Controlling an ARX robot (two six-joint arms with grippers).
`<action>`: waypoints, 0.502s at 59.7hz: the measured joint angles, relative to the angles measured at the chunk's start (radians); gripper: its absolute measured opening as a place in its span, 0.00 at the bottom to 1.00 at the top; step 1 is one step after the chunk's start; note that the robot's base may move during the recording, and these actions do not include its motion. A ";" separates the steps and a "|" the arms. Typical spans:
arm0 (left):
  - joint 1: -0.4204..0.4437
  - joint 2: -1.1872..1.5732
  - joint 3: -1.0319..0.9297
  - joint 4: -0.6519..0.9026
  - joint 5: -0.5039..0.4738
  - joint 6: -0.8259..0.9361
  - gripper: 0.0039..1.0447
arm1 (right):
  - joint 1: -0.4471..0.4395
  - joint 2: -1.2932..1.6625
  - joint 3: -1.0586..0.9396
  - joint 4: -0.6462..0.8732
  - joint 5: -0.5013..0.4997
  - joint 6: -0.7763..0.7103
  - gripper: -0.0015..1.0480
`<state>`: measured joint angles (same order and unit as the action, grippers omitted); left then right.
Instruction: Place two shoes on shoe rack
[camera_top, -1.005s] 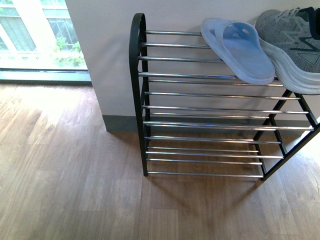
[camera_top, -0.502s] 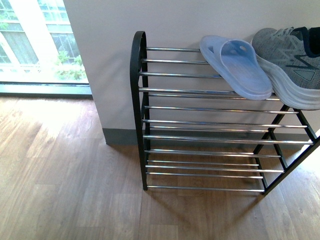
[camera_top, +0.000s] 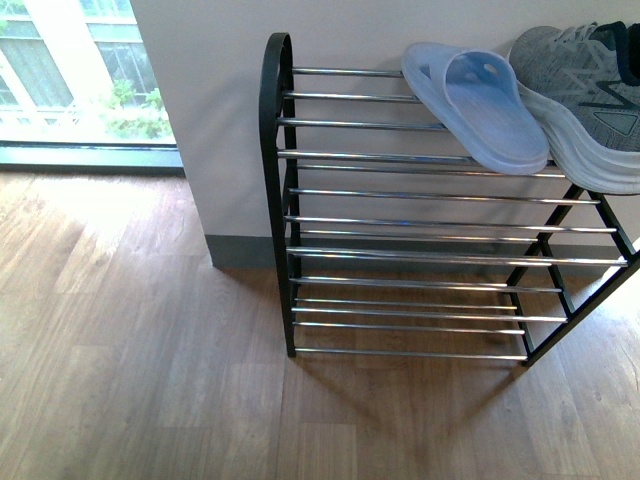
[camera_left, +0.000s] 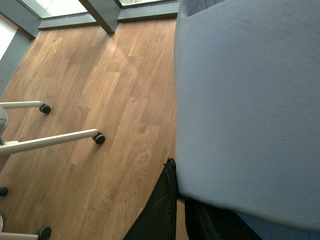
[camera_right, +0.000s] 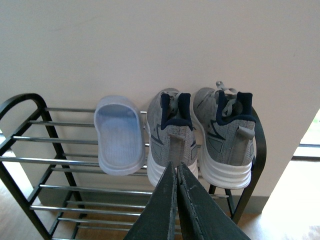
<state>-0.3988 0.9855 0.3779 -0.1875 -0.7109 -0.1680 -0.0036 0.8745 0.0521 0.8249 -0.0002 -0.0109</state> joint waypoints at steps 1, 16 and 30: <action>0.000 0.000 0.000 0.000 0.000 0.000 0.01 | 0.000 -0.002 -0.004 -0.001 0.001 0.000 0.01; 0.000 0.000 0.000 0.000 0.000 0.000 0.01 | 0.001 -0.155 -0.032 -0.130 0.000 0.000 0.01; 0.000 0.000 0.000 0.000 0.000 0.000 0.01 | 0.002 -0.308 -0.033 -0.269 0.000 0.000 0.01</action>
<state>-0.3988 0.9855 0.3779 -0.1875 -0.7109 -0.1680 -0.0021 0.5667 0.0193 0.5556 -0.0002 -0.0109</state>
